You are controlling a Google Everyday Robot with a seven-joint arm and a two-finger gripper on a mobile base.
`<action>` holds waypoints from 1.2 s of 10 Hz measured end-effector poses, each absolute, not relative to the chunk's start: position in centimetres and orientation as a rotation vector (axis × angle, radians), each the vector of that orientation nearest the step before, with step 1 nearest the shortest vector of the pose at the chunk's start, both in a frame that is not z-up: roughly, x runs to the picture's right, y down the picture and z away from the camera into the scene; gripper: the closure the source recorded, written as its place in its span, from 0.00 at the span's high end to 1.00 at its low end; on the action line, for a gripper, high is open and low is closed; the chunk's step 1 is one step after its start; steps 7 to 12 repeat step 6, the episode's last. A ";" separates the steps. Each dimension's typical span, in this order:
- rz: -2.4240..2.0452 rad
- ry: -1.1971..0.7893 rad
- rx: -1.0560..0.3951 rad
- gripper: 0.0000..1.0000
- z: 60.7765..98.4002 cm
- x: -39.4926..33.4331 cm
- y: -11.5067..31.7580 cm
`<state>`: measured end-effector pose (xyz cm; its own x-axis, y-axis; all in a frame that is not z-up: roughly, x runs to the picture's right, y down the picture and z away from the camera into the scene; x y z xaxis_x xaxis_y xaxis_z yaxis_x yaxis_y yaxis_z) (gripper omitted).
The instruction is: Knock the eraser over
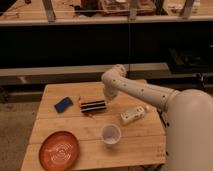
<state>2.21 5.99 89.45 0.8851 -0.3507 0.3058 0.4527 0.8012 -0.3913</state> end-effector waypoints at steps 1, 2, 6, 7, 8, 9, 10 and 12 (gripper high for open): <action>-0.444 -0.226 -0.475 0.19 89.4 2.2 6.1; -0.452 -0.227 -0.476 0.19 89.4 2.0 6.2; -0.481 -0.246 -0.500 0.19 88.2 -0.2 7.9; -0.481 -0.246 -0.500 0.19 88.2 -0.2 7.9; -0.481 -0.246 -0.500 0.19 88.2 -0.2 7.9; -0.481 -0.246 -0.500 0.19 88.2 -0.2 7.9; -0.481 -0.246 -0.500 0.19 88.2 -0.2 7.9; -0.481 -0.246 -0.500 0.19 88.2 -0.2 7.9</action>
